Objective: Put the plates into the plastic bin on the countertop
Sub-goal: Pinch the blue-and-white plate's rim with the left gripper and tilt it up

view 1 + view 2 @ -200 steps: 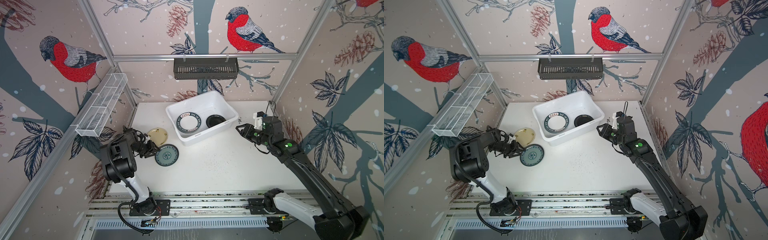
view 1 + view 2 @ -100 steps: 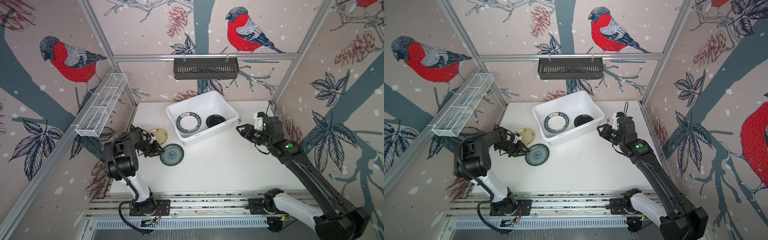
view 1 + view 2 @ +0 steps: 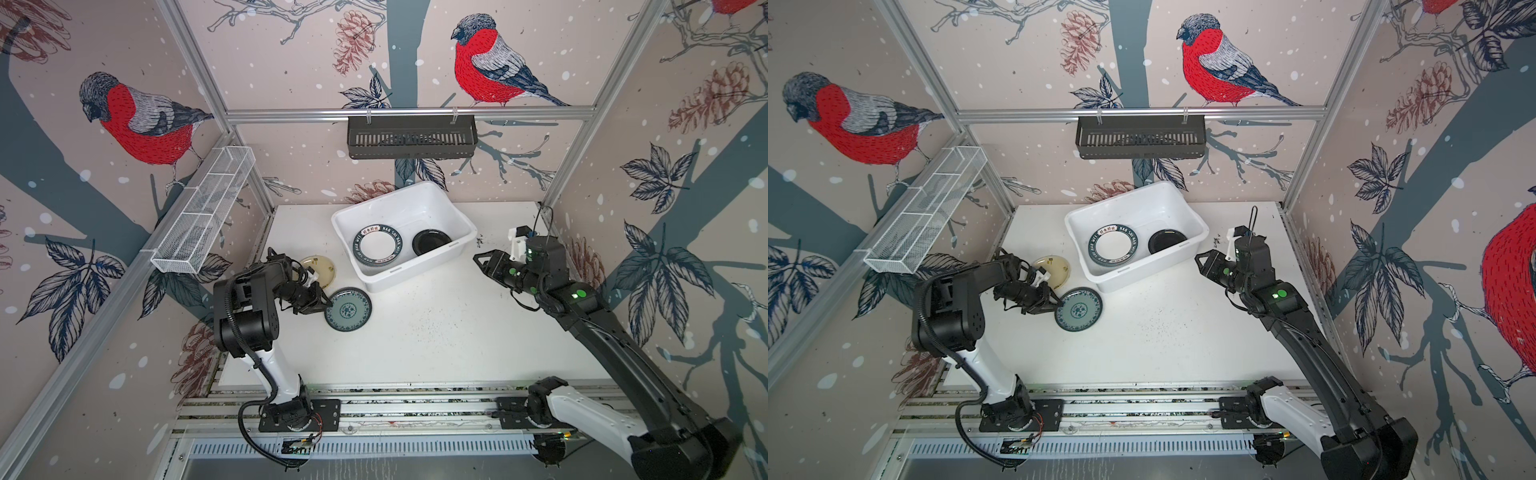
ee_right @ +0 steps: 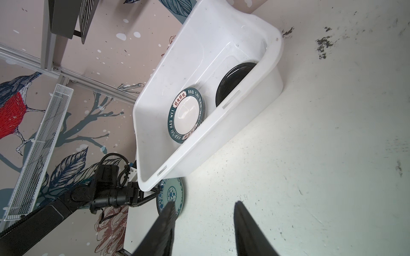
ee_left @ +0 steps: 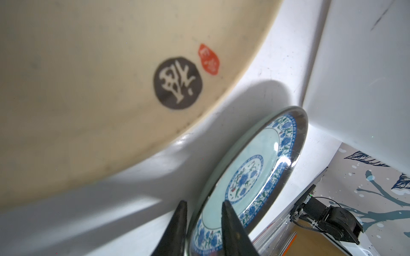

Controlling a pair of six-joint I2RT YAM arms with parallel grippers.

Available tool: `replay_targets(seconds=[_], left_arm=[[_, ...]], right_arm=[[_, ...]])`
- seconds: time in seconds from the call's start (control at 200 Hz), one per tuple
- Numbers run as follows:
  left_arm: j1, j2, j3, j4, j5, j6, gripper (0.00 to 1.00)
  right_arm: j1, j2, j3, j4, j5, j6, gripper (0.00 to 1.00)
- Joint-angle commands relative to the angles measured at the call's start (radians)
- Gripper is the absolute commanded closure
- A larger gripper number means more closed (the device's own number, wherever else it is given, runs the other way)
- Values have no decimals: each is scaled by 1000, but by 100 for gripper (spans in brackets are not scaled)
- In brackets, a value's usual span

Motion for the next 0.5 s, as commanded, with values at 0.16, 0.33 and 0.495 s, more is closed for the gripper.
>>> replay_targets(seconds=[0.16, 0.33, 0.495], left_arm=[[-4, 11, 2, 2, 4, 18, 75], [-10, 14, 1, 5, 6, 20, 79], [-20, 15, -1, 11, 5, 21, 82]], right_arm=[[2, -1, -1, 15, 8, 16, 55], [3, -3, -6, 18, 9, 18, 56], [2, -5, -4, 15, 14, 18, 56]])
